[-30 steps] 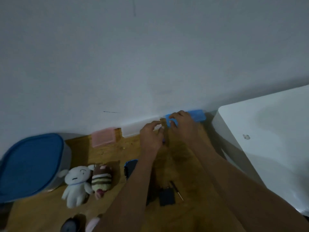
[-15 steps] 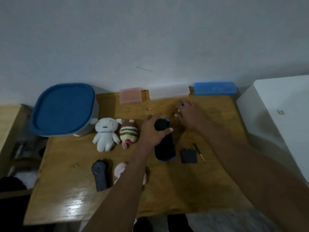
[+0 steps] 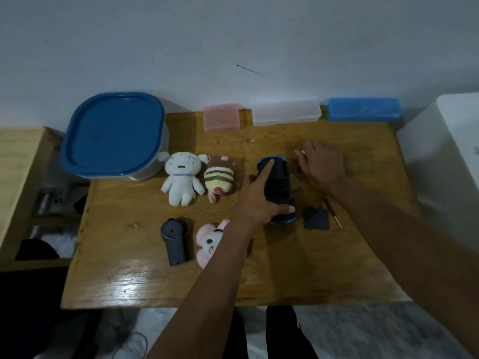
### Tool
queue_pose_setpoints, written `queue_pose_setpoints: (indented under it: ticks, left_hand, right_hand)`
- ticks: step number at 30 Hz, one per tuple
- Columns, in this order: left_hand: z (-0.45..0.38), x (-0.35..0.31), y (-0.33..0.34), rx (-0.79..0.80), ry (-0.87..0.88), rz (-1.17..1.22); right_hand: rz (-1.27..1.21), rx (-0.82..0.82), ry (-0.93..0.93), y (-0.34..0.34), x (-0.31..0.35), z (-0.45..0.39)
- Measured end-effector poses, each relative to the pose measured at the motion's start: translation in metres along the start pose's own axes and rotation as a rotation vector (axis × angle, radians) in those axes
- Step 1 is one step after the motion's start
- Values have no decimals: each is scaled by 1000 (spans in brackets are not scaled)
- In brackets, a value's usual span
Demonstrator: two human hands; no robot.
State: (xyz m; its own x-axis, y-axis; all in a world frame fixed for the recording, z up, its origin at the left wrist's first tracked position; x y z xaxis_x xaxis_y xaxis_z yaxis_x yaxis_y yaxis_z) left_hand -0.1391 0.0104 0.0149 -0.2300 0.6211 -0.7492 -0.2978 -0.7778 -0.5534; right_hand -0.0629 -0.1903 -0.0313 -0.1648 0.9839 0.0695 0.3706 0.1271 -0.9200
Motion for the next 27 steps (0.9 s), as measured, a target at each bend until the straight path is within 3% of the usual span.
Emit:
queue_pose_setpoints:
  ticks: [5,15,18,22,27]
  left_hand:
    - [0,3,3,25,-13,1]
    - [3,1,4,23,-45,229]
    - [6,0,3,28,-47,272]
    - [8,-3,-1,17,-60,344]
    - [12,-16,-8,32,-26,362]
  right_hand:
    - [-1,-24,-27,-7,6,3]
    - [-113,154,-42,-12,4,0]
    - [-176,226,113,-25,0,-3]
    - [-501,190,584,-39,2,0]
    - [-843,39,736,-72,24,-7]
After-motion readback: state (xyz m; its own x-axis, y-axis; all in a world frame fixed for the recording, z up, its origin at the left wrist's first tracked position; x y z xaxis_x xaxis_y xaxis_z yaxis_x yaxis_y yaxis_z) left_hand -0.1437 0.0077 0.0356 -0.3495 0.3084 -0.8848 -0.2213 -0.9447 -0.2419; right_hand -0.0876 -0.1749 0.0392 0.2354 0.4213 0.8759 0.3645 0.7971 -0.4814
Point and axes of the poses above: each hand's wrist, its own z-axis away from the middle knuckle, its own y-axis out of the palm, x = y × z, the point moved 4 cm from there along -z, towards the middle knuckle, and after that the axes turned 11 degrees about -x, right-handed, at the moved point
